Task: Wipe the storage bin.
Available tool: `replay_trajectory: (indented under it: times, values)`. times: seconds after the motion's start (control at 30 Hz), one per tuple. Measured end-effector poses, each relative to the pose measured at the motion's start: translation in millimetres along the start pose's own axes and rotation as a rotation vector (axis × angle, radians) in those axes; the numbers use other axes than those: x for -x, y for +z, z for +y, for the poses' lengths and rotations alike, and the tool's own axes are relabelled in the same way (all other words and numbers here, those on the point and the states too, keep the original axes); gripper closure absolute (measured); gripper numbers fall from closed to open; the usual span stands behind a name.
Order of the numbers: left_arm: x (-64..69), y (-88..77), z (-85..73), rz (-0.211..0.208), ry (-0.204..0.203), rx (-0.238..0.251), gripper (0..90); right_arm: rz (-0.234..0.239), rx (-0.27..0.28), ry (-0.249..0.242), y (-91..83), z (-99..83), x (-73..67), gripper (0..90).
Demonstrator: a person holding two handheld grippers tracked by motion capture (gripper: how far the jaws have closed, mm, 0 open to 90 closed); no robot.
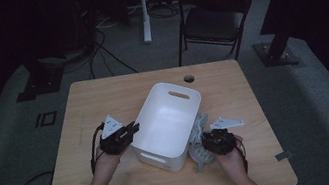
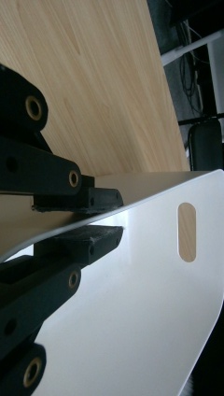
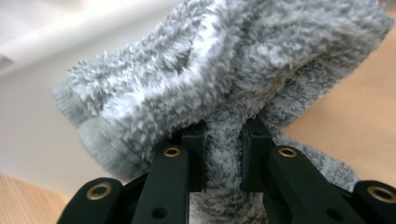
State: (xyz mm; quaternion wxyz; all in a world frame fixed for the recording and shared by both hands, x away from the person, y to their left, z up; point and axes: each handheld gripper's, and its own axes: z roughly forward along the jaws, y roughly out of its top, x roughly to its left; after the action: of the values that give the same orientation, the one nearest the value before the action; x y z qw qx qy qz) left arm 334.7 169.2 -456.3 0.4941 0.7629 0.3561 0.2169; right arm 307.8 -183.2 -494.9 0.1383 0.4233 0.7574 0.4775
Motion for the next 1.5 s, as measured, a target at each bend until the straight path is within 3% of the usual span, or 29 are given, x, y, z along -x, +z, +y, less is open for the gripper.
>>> replay_trajectory:
  times: [0.13,0.3,0.77,0.87,0.93,1.13,1.2,1.3,1.37,1.5]
  values:
    - [-2.7,-0.1,-0.3,-0.011,-0.002,0.000,80.8,-0.006,0.056,-0.019,-6.7,14.7,3.1,76.2]
    - [1.3,1.2,-0.8,0.001,0.013,0.008,80.8,-0.019,0.053,-0.020,-0.8,13.8,4.1,76.2]
    - [-0.3,1.4,-0.7,-0.006,0.008,0.009,80.6,-0.038,-0.078,0.031,27.0,-9.0,19.1,76.4]
    - [-1.7,0.7,0.4,-0.003,0.000,0.000,80.5,-0.021,-0.092,0.066,30.4,-13.2,23.3,76.3]
    - [-4.4,-0.1,0.2,-0.008,-0.015,-0.003,80.2,-0.028,-0.103,0.047,29.0,-10.7,22.6,76.2]
    - [-8.5,-1.6,-0.4,-0.027,-0.021,-0.004,80.8,-0.030,-0.030,0.039,12.2,2.3,22.2,76.2]
    - [-9.6,-3.0,-0.2,-0.040,-0.015,-0.012,81.1,-0.038,0.042,0.027,-5.4,15.4,20.8,76.2]
    - [-10.7,-4.2,-0.1,-0.050,-0.008,-0.020,81.5,-0.041,0.090,0.028,-17.4,26.8,21.4,76.1]
    - [-10.8,-4.4,-0.2,-0.055,-0.003,-0.021,81.5,-0.047,0.121,0.041,-21.2,32.4,23.8,76.1]
    - [-10.5,-3.9,-1.2,-0.068,0.013,-0.011,81.2,-0.060,0.119,0.043,-14.6,34.4,24.2,76.3]
